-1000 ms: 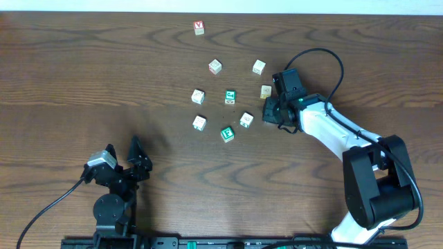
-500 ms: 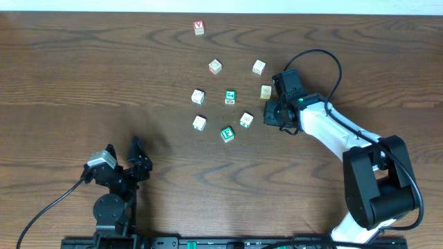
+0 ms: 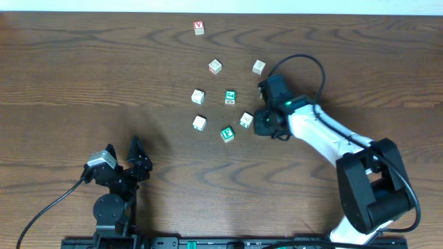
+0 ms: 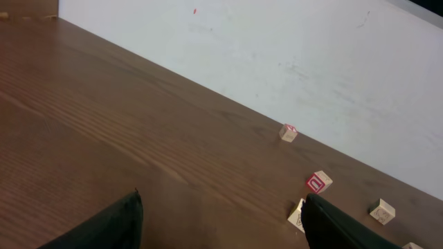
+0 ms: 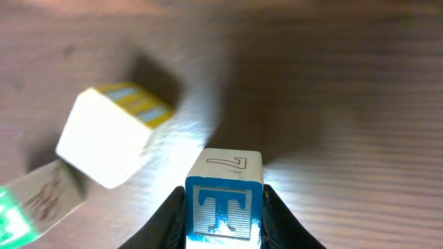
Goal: Lift 3 blocks
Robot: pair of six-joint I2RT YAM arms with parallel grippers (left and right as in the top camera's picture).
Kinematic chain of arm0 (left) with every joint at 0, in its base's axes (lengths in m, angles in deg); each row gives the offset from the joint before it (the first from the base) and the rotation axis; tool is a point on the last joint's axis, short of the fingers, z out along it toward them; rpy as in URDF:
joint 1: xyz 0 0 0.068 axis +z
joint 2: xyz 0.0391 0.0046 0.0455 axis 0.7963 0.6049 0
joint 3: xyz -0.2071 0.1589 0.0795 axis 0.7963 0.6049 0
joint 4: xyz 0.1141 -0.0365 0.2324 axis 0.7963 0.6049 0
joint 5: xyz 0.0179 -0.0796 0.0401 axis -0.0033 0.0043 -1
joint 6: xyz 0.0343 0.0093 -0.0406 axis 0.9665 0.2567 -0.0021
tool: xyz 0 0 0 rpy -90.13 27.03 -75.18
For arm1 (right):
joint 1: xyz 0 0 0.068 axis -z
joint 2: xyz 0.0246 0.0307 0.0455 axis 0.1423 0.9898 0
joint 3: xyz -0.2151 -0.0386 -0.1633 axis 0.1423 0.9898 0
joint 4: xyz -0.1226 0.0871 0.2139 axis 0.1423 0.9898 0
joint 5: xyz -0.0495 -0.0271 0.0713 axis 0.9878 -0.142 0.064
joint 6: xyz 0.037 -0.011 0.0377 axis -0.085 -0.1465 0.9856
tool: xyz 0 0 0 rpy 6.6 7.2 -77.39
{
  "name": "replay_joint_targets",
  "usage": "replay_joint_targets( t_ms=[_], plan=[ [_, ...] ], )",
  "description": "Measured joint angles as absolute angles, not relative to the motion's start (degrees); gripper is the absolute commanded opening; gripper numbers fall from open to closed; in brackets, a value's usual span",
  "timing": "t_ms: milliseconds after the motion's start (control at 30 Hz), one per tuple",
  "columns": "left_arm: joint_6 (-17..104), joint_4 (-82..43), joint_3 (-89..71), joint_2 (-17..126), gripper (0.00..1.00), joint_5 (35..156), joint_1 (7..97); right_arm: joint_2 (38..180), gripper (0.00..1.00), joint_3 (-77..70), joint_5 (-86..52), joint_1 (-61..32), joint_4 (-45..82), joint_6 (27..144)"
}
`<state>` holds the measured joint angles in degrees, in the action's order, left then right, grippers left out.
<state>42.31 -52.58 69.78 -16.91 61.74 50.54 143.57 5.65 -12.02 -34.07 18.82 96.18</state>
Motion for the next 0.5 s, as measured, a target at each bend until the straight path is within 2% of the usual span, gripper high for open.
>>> replay_joint_targets(
  t_ms=[367, 433, 500],
  plan=[
    [42.31, -52.58, 69.78, -16.91, 0.74, 61.72, 50.54, 143.41, 0.19, 5.59, -12.17, -38.7, 20.33, 98.15],
    [42.31, -52.58, 69.78, -16.91, 0.74, 61.74, 50.54, 143.37, 0.28, 5.59, -12.24, -38.7, 20.79, 98.19],
    [42.31, -52.58, 69.78, -16.91, 0.74, 61.74, 50.54, 143.35, 0.46, 5.5, -12.2, -38.7, 21.51, 98.24]
  ],
)
